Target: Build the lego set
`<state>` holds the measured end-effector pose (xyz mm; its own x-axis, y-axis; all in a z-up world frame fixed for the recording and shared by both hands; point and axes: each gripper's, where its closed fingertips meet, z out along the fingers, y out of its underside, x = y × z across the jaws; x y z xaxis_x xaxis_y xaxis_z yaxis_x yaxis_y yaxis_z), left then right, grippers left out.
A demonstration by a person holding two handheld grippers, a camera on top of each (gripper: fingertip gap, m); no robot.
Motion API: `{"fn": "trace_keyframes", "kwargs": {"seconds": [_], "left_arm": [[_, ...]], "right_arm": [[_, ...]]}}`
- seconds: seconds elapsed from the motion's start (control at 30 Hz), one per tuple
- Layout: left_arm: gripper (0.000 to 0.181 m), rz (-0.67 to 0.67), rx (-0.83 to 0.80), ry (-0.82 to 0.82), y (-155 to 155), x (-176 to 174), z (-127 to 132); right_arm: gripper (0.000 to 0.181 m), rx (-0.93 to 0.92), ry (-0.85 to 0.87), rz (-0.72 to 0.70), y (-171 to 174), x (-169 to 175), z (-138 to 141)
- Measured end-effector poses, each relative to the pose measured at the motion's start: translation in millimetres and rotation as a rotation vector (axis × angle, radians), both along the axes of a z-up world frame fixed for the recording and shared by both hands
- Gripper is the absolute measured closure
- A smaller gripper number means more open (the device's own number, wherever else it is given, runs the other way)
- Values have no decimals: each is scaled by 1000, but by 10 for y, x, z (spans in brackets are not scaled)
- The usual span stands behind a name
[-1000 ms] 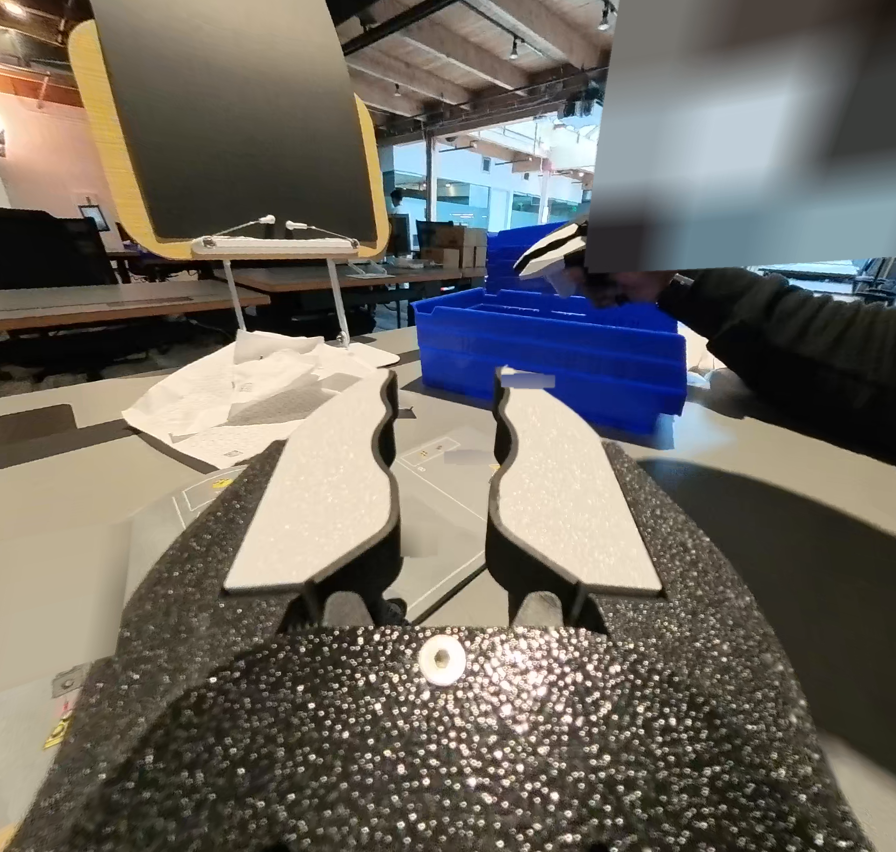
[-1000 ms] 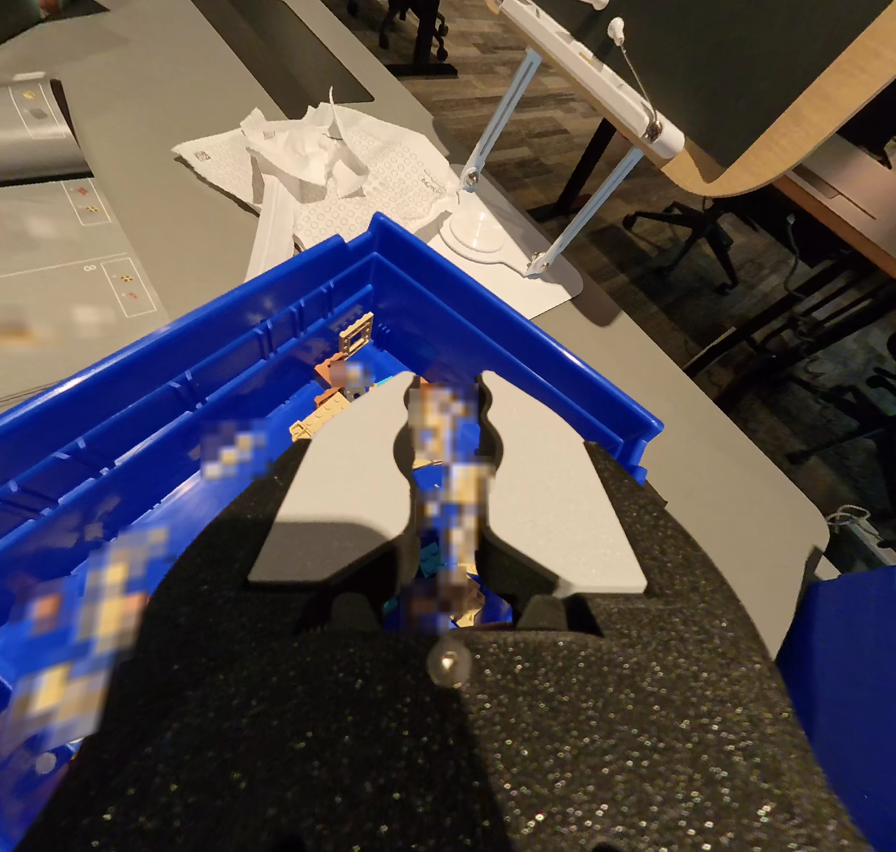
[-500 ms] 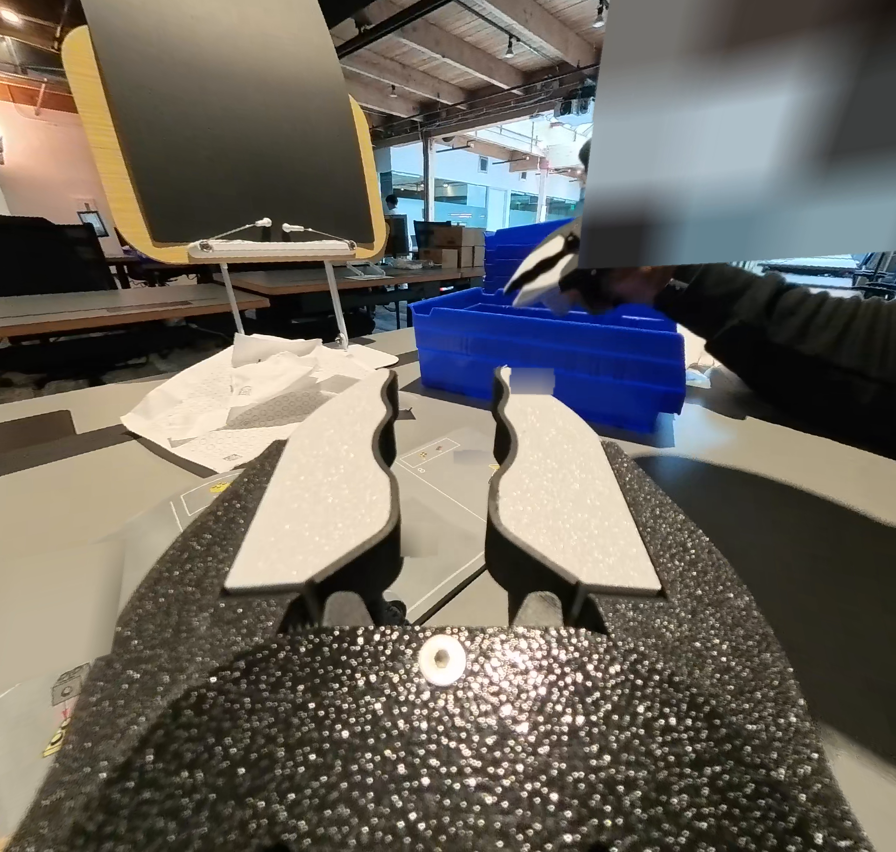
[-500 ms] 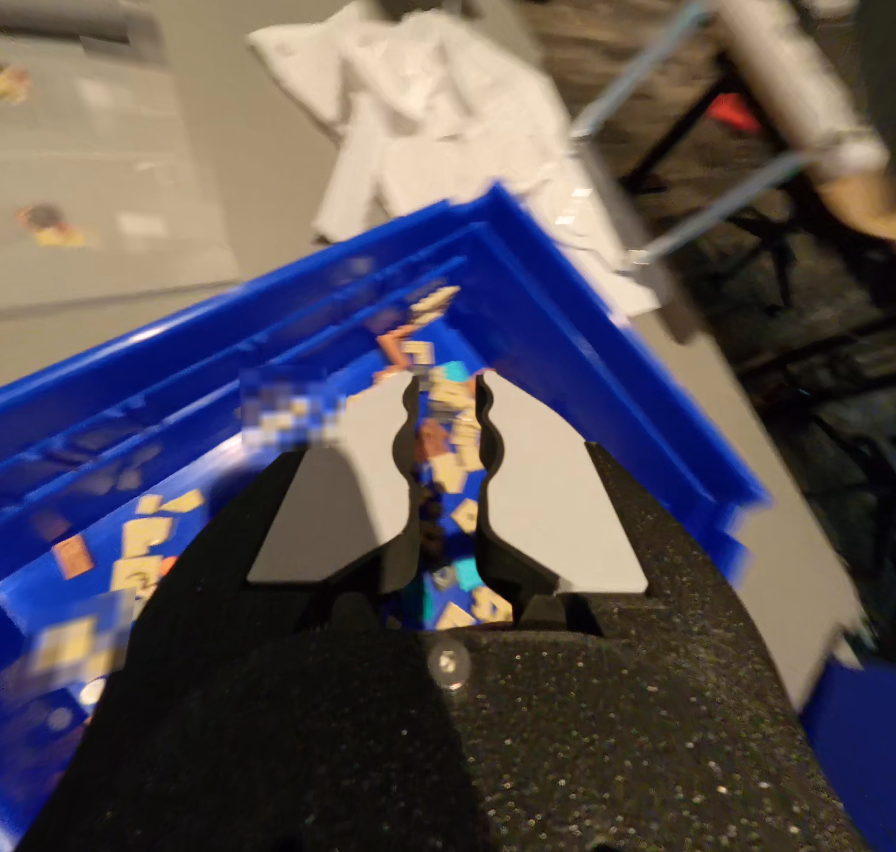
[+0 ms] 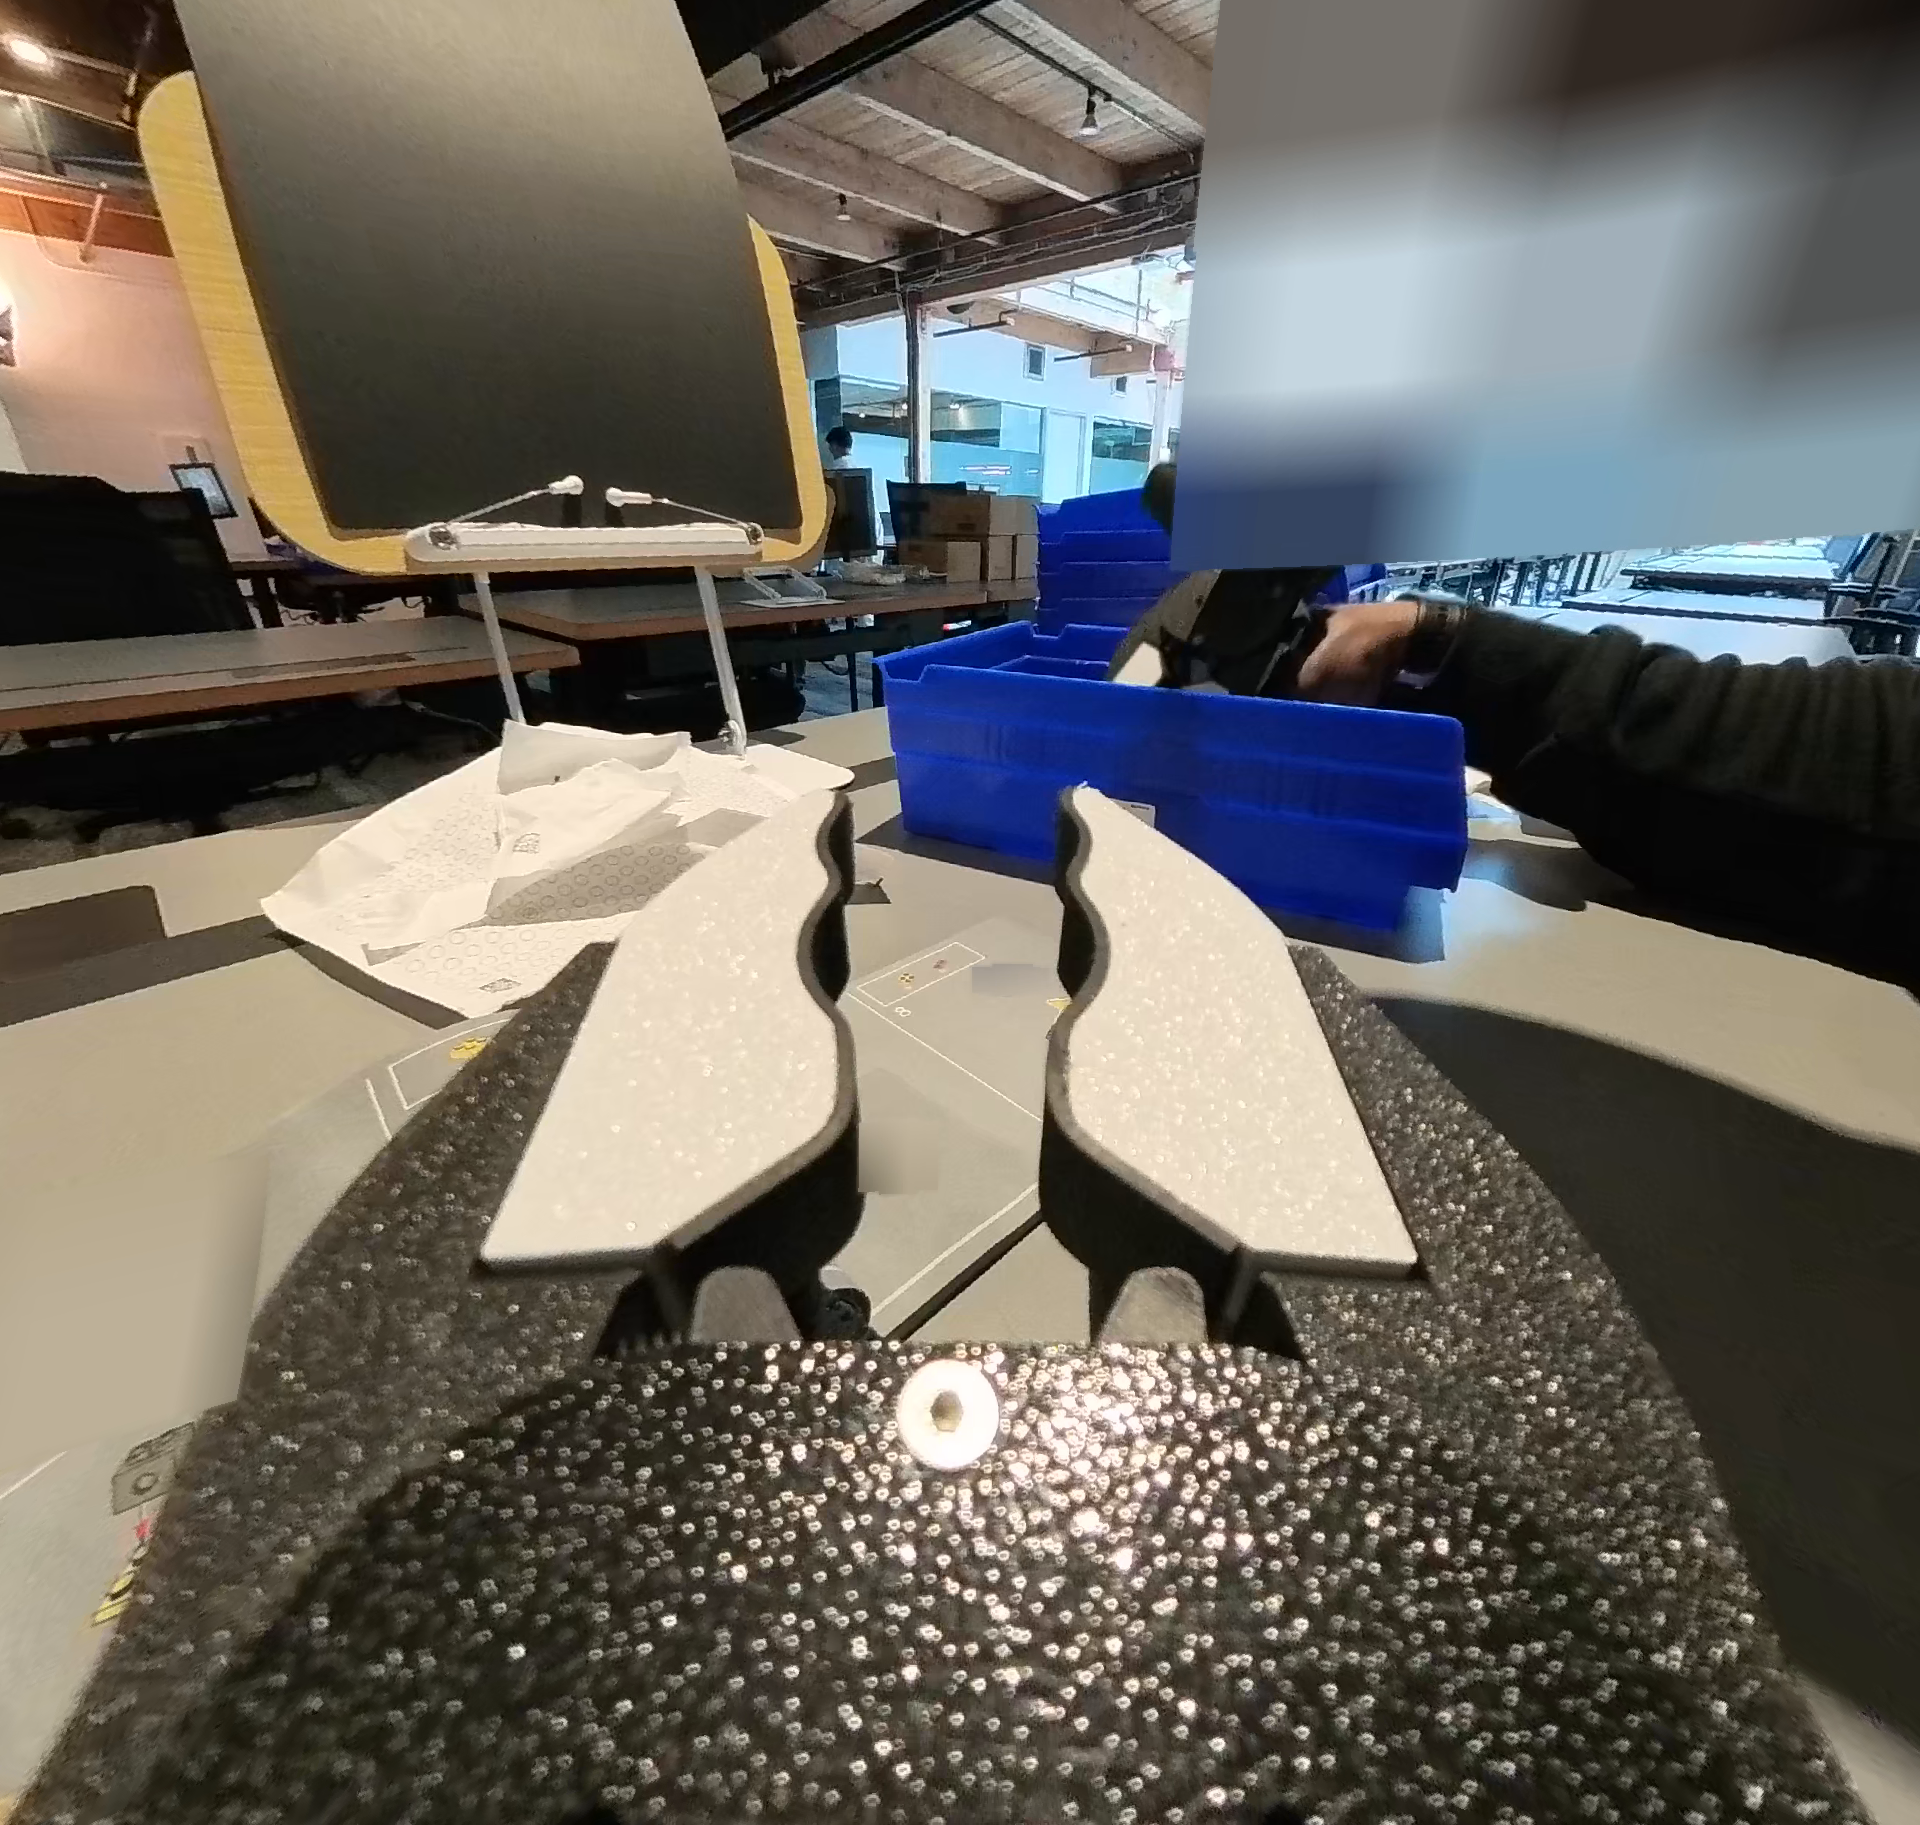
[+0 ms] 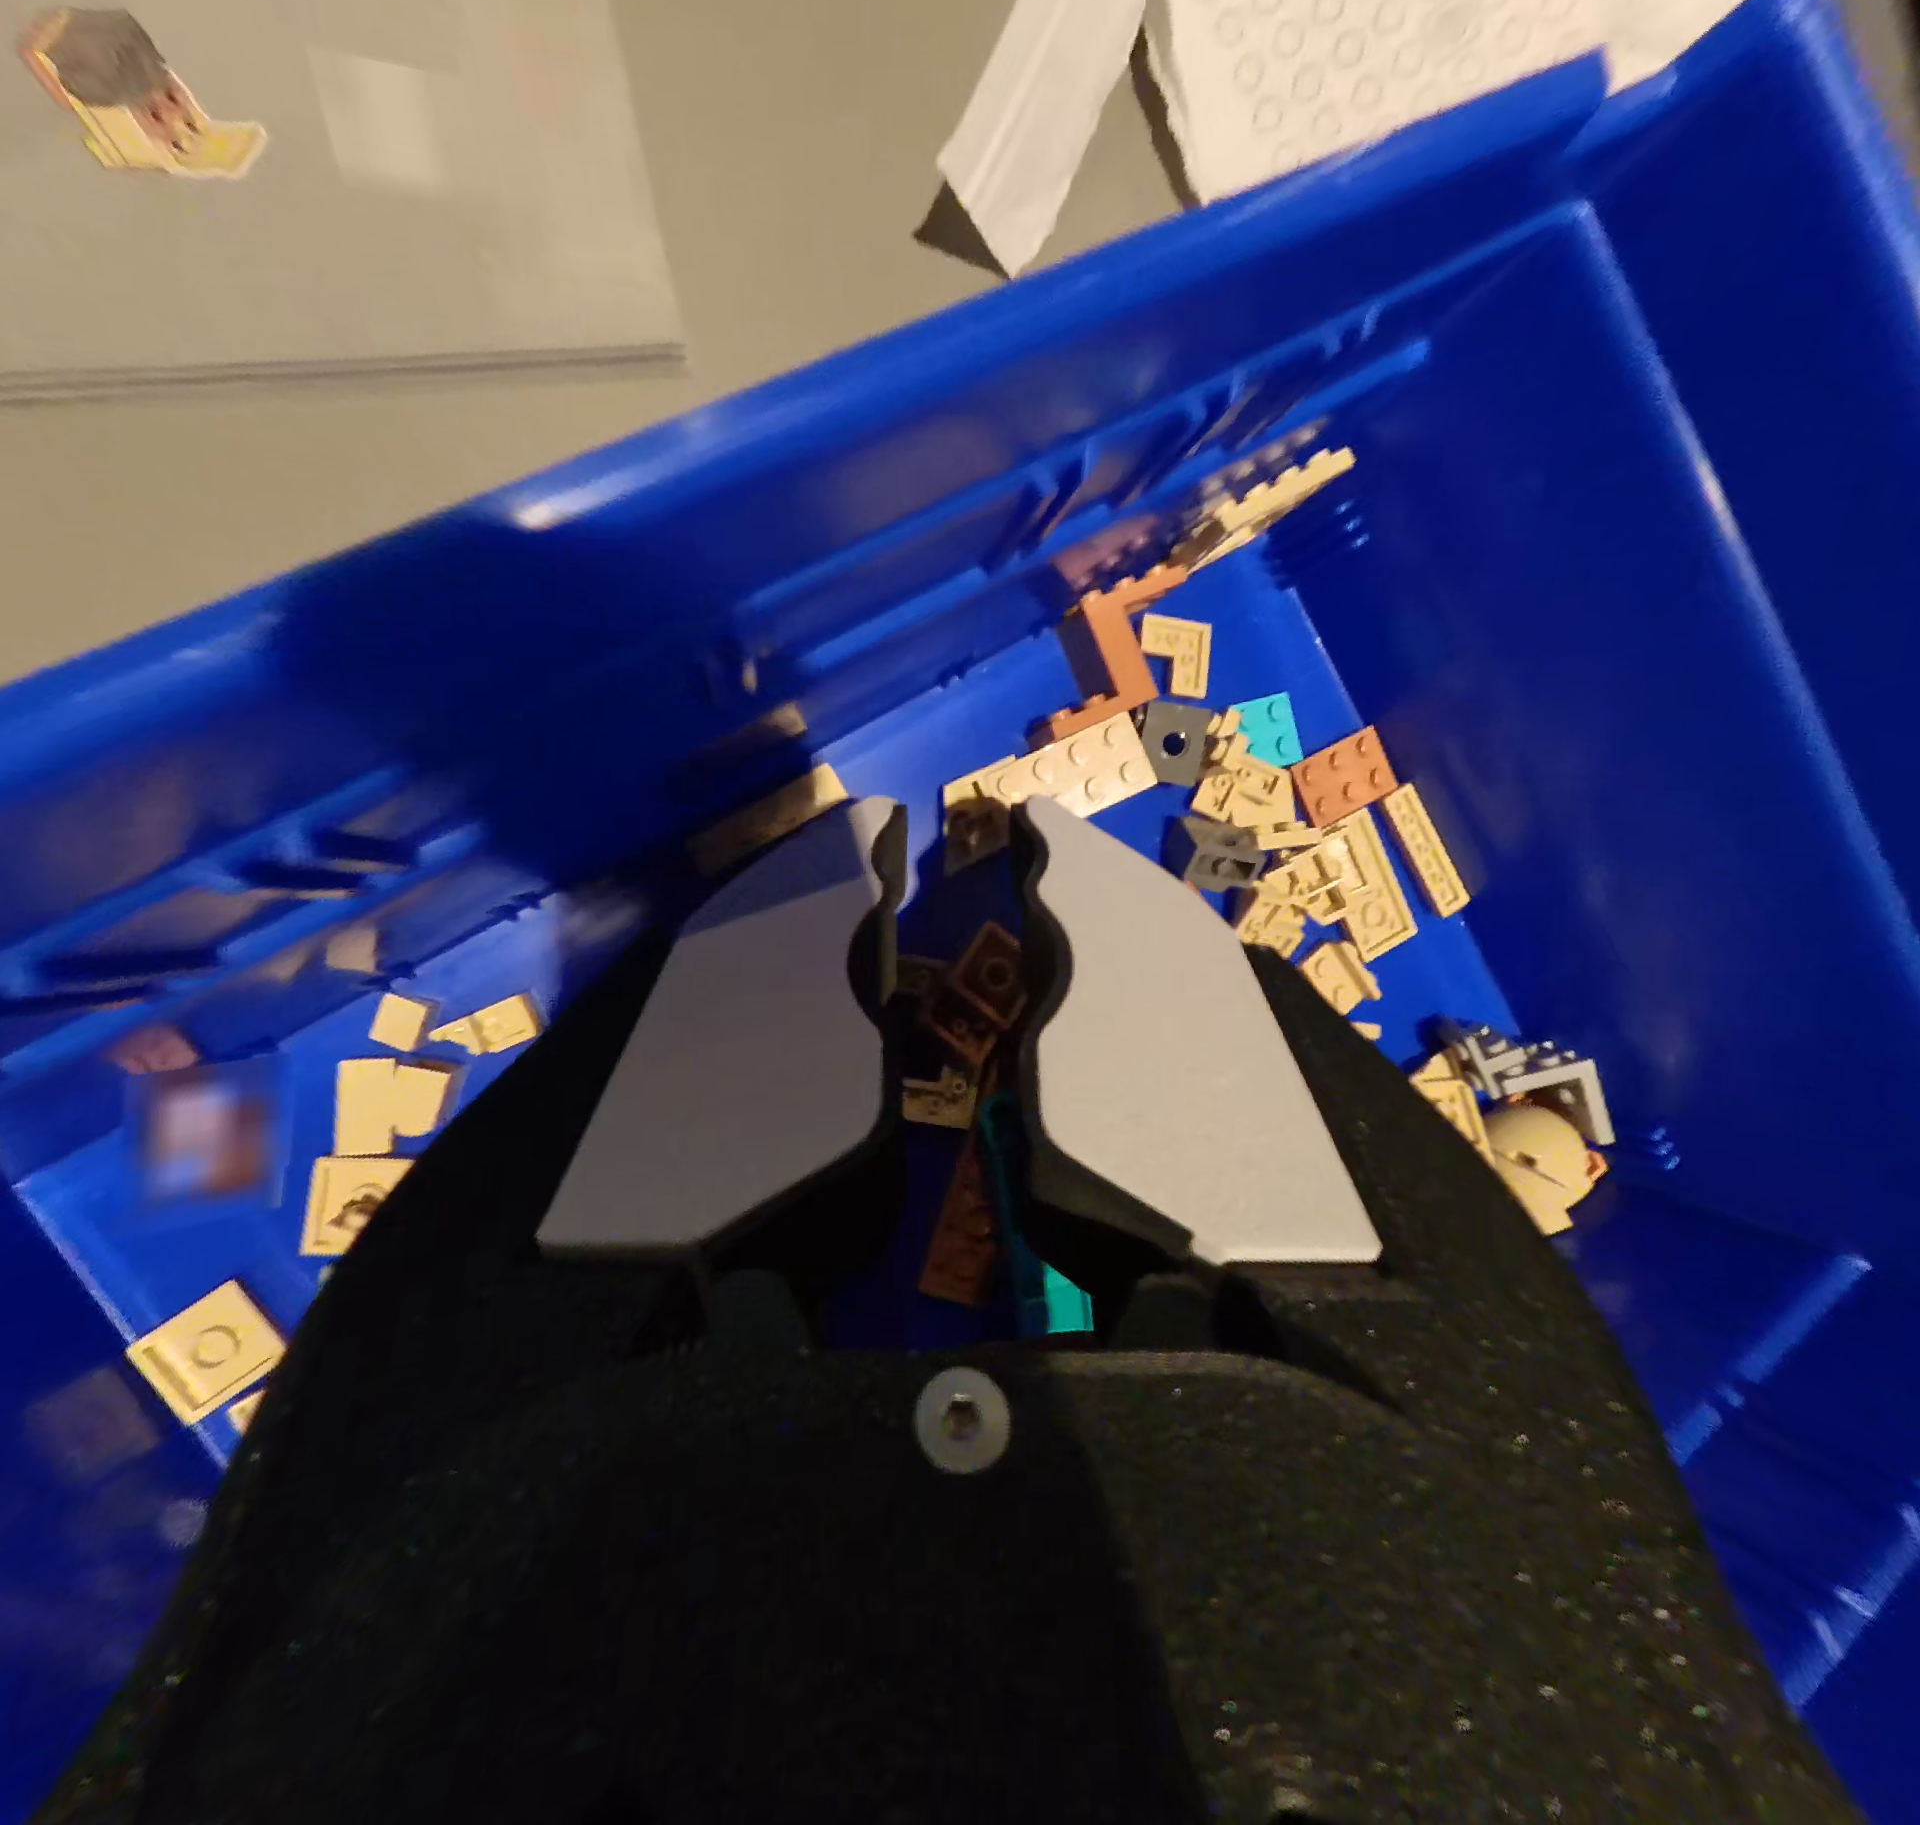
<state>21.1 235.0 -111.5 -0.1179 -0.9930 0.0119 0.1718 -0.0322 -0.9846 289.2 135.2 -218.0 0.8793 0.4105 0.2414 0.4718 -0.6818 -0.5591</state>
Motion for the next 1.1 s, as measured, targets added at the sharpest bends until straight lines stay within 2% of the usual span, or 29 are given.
{"fn": "trace_keyframes", "kwargs": {"seconds": [0.03,0.17,0.33,0.5,0.57,0.73,0.87,0.97,1.1], "left_arm": [[145,0,0,0,0,-1,1],[145,0,0,-2,1,-3,2],[145,0,-3,-4,5,-6,4],[145,1,-2,-4,4,-8,5],[145,1,-1,-5,4,-10,6],[145,1,0,-6,3,-13,8],[145,0,0,-5,2,-12,6],[145,1,3,-5,0,-13,6],[145,2,10,-5,-8,-13,6]], "right_arm": [[163,-10,-12,-9,2,18,-30],[165,-61,-69,-28,1,61,-163],[175,-62,-75,-51,25,81,-180],[176,-58,-65,-77,39,114,-179],[177,-51,-11,-84,35,94,-162],[176,69,267,-155,63,82,148],[175,216,674,-202,81,52,581],[177,271,941,-236,72,76,769],[177,424,1327,-137,50,48,1206]]}}
